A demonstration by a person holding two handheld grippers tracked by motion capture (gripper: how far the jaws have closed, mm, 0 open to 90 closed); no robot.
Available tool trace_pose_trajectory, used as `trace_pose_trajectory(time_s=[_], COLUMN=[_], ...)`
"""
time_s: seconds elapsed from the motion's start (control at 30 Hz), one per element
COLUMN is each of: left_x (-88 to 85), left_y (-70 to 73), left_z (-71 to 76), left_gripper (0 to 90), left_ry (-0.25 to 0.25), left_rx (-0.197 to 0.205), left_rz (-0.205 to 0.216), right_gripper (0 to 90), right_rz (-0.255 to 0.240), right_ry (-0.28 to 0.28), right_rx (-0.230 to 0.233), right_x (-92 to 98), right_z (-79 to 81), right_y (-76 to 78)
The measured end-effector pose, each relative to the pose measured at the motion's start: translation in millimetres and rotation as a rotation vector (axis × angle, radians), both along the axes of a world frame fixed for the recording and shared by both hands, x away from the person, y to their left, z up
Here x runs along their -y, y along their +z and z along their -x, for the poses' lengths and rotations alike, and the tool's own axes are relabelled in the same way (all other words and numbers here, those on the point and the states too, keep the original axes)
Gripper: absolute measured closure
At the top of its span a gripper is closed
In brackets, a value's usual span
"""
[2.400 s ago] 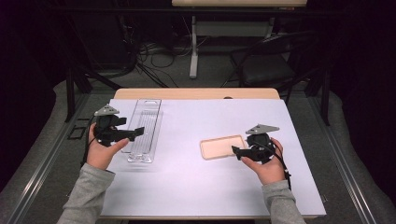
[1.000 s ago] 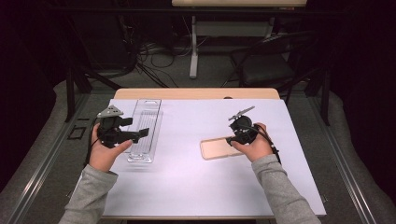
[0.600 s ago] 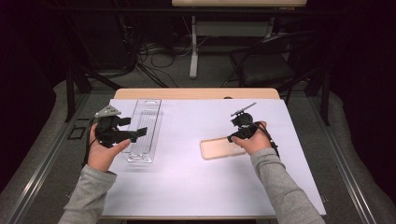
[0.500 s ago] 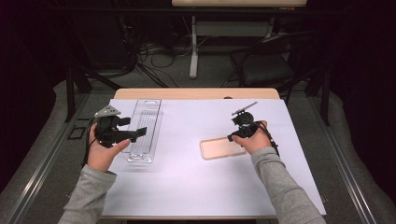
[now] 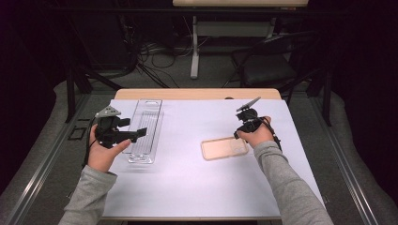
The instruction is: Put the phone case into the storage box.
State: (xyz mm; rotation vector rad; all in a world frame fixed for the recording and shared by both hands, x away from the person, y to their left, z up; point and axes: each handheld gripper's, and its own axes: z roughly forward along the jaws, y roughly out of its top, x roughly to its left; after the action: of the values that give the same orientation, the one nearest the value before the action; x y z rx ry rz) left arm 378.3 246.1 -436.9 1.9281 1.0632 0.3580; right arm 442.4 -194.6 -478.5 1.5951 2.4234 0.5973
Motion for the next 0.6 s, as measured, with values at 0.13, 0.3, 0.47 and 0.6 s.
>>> trace_pose_trajectory(time_s=[0.13,0.3,0.47,0.6], left_x=[-0.3,-0.5,-0.9,-1.6], left_y=[-0.3,-0.8,-1.4,-1.3], left_z=[-0.2,-0.5,-1.0,-1.1], left_gripper=[15.5,15.5,15.5,15.5], left_ry=[0.002,0.005,0.005,0.006], left_rx=[-0.001,0.000,-0.004,-0.003], left_rz=[-0.002,0.000,0.000,0.001], right_gripper=[62.2,60.8,62.4,64.1], right_rz=[-0.004,0.013,0.020,0.033], right_ry=[-0.012,-0.038,-0.051,-0.062], right_rx=[-0.031,-0.077,-0.095,-0.116], right_x=[0.6,1.3,1.3,0.6], right_z=[-3.5,-6.9,-9.7,-11.7], right_y=[-2.6,-8.9,-12.9,-17.0])
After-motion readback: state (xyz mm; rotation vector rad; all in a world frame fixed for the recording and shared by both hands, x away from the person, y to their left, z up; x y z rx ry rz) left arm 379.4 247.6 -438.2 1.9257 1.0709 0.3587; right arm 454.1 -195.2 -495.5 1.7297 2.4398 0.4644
